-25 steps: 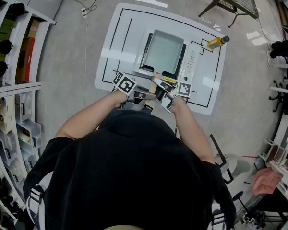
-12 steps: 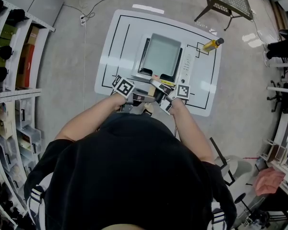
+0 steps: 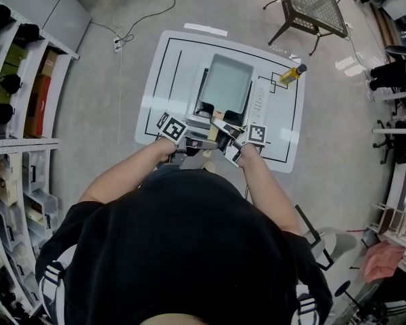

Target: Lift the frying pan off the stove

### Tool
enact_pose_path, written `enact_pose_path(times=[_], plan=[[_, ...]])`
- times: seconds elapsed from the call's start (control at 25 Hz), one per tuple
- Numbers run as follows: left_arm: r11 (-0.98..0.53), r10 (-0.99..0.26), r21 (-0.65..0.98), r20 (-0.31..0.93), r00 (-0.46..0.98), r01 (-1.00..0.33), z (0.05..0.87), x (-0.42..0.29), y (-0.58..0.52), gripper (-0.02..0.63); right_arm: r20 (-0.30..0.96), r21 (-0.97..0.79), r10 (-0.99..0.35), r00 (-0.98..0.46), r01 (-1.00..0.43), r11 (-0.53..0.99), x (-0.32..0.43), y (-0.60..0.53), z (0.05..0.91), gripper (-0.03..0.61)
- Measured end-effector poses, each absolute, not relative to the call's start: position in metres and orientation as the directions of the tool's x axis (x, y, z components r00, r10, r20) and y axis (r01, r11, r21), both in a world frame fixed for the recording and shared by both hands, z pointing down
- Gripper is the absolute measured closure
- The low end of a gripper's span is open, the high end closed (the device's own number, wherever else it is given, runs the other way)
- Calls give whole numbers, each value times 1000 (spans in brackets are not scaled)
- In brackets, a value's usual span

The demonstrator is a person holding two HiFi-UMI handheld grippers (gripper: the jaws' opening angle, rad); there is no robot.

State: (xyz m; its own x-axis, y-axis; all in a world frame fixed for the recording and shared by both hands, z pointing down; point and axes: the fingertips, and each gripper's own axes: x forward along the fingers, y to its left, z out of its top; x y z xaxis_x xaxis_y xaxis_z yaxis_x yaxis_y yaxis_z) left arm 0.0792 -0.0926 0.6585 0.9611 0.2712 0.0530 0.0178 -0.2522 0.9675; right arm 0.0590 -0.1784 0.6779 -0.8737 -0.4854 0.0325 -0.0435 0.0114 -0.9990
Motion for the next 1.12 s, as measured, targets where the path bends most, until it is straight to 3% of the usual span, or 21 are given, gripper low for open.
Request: enact_pose_path(times=[1.12], plan=[[-319, 284, 939, -31, 958, 125, 565, 78, -109, 456, -2, -989, -521, -854, -75, 127, 62, -200, 584, 414]])
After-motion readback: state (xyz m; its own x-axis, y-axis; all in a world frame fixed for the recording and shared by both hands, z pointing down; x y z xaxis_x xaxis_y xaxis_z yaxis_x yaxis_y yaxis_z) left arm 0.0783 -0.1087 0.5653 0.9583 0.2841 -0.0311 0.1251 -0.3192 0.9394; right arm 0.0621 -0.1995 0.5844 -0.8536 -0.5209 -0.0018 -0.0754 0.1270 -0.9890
